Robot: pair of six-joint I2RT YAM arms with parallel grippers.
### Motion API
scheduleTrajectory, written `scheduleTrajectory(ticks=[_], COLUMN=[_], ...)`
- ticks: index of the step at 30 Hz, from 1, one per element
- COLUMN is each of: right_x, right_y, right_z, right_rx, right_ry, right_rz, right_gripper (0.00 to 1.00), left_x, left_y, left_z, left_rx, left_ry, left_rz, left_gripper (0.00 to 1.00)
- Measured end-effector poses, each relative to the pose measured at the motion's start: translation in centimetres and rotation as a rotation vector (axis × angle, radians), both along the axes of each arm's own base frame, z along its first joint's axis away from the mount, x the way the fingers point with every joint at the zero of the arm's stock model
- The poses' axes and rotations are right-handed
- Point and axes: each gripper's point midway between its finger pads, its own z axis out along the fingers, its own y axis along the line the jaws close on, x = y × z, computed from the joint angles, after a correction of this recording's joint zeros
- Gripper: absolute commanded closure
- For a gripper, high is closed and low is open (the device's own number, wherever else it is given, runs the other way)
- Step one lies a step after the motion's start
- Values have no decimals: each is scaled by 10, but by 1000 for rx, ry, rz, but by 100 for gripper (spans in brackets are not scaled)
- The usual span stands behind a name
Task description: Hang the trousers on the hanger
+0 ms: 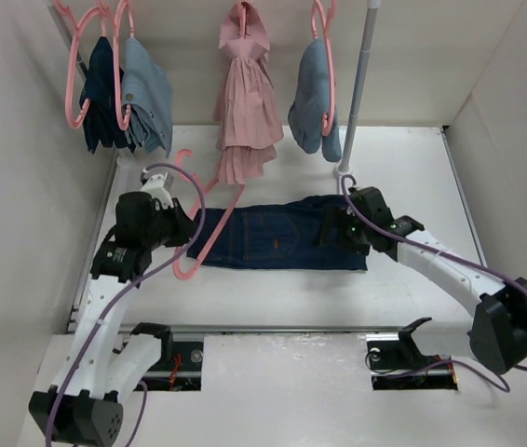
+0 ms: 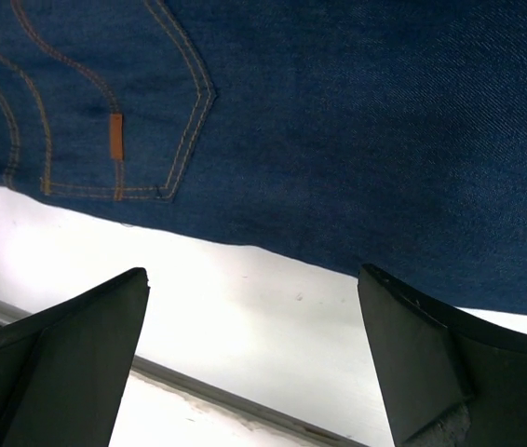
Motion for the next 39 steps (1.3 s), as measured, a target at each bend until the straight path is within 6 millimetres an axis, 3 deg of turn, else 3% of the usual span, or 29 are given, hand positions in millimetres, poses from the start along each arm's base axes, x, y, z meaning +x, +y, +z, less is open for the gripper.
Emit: scheduleTrajectory(ticks=[5,8,10,13,17,22,28,35,39], right_x=[3,3,0,-9,-14,2,8,19,21], right_y=[-20,-31,-19,22,84,126,144,158,162], right_z=[-6,-8,-1,15,19,-11,-30,-26,-21], right_rx=[27,45,72,158,292,358,408,449,480], right_ry=[20,24,0,-46,-5,149,244,251,250], right_rz=[-126,-182,-145,-35,47,-6,-59,-62,-68], right_gripper=[1,2,2,1,1,1,4,7,15], left_x=[-6,-11,-15,-20,-15,-5,-1,7,11], left_y=[-43,-76,-96,-113,-123,-130,-127,-122,-119], left_z=[19,15,2,-21,-30,-23,-37,-38,-39], left_rx=[-95,-149,-172,-183,-197,-224,-209,-202,-206], left_ry=[-109,-108,-67,1,7,-35,-40,-65,-82], left_rz=[-92,-159,-198,-223,-212,-201,-169,-119,-101], left_gripper=[100,100,100,100,100,100,100,100,100])
